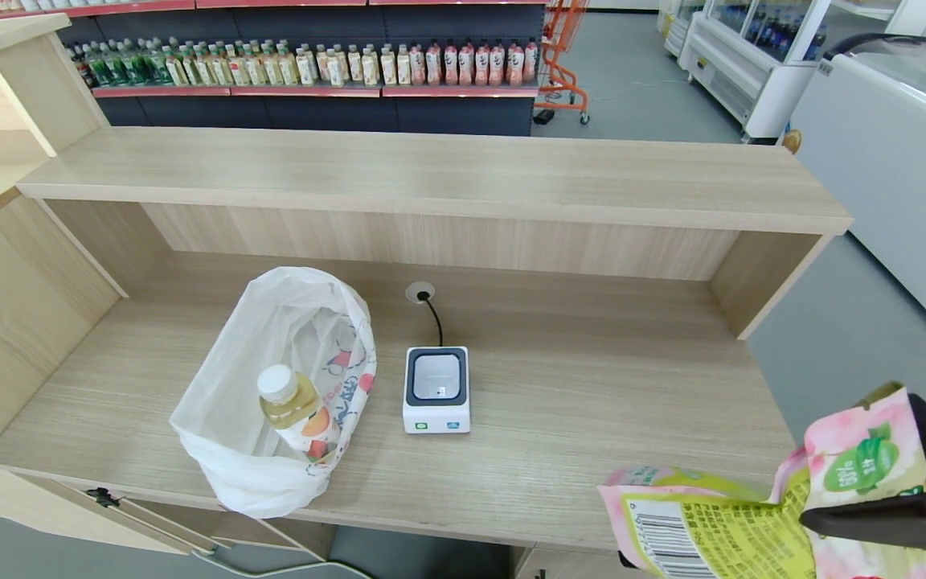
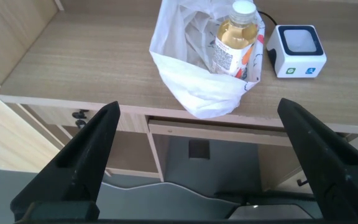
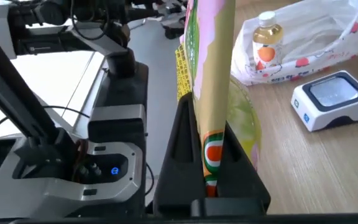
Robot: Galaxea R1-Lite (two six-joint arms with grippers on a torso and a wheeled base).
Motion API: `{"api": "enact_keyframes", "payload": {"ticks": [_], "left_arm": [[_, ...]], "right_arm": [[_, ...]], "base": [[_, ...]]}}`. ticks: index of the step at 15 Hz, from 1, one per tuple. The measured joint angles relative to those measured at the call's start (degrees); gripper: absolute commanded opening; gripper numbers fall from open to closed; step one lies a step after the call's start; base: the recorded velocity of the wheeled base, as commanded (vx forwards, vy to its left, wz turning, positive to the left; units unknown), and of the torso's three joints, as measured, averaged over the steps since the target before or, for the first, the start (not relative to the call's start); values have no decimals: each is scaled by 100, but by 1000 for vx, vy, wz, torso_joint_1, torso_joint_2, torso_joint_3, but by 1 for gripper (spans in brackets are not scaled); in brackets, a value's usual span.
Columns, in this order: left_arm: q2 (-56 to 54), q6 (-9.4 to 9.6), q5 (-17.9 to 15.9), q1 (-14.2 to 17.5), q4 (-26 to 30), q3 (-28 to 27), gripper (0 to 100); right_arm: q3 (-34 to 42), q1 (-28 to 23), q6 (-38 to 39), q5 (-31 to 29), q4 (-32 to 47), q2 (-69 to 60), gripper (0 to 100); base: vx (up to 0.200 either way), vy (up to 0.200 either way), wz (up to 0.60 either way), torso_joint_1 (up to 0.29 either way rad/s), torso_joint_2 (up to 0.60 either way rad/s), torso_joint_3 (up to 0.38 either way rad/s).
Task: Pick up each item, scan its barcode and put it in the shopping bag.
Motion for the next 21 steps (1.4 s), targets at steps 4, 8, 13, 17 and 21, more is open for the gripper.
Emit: {"api": "enact_keyframes", "payload": {"ticks": [4,8,13,17,21], "left_arm": [[0,0,0,0,0,0,100],[0,0,0,0,0,0,100],[0,0,2,0,0,0,100],[0,0,0,0,0,0,100],[0,0,0,0,0,0,100]], "right_arm": [[-49,90,473,-5,117,0,0],[-146,116,1220,-65,118,33,0],[-165,271,1911,-84,115,-85,0],[13,271,1903,-354,163,-144,0],[59,291,1903,-358,475,-135,0]], "base": [[0,0,0,0,0,0],[0,0,0,0,0,0],[0,0,0,0,0,0],[0,0,0,0,0,0],[0,0,0,0,0,0]]}}
